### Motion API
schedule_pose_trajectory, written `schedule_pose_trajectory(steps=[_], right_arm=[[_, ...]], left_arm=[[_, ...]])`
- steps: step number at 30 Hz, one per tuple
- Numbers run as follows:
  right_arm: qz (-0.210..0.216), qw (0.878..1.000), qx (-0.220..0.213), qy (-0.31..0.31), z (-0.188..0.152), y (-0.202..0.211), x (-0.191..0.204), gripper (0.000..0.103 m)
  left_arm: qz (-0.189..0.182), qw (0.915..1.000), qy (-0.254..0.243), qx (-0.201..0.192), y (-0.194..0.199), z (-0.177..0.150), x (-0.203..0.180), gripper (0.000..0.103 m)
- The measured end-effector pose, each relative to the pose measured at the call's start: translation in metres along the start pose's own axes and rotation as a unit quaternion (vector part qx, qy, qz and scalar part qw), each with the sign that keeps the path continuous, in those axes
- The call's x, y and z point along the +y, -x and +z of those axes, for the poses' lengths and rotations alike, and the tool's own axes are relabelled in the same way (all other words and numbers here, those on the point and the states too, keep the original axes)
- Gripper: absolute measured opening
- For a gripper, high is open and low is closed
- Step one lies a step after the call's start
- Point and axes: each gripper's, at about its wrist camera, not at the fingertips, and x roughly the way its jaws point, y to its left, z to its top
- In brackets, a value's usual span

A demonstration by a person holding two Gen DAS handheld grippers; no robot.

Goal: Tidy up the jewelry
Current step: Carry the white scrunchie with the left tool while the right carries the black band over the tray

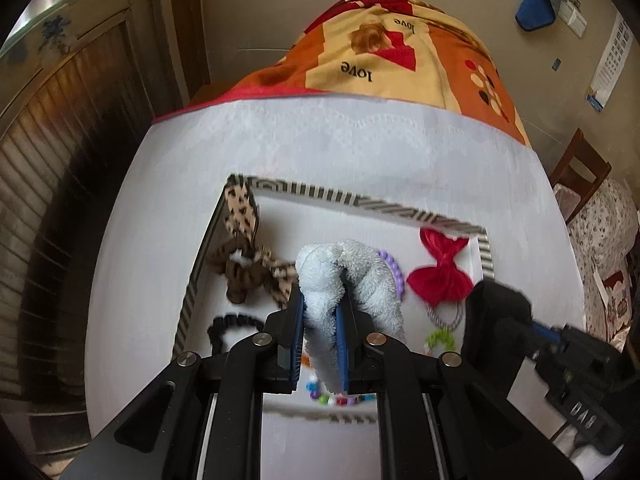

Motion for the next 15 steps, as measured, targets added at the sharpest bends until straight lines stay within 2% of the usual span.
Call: schedule_pose_trajectory(steps=[9, 15], right_arm=[[0.008, 1.0, 0.024, 0.005, 0.008, -0.037, 0.007, 0.015], [0.009, 0.999, 0.052, -0.004, 0.002, -0.069, 0.003, 0.015]], left_arm=[[0.001, 0.9999, 0.005, 0.016, -0.042, 0.035, -0.006, 0.004], [0.016, 0.999, 0.014, 0.04, -0.08, 0.043, -0.003, 0.004]])
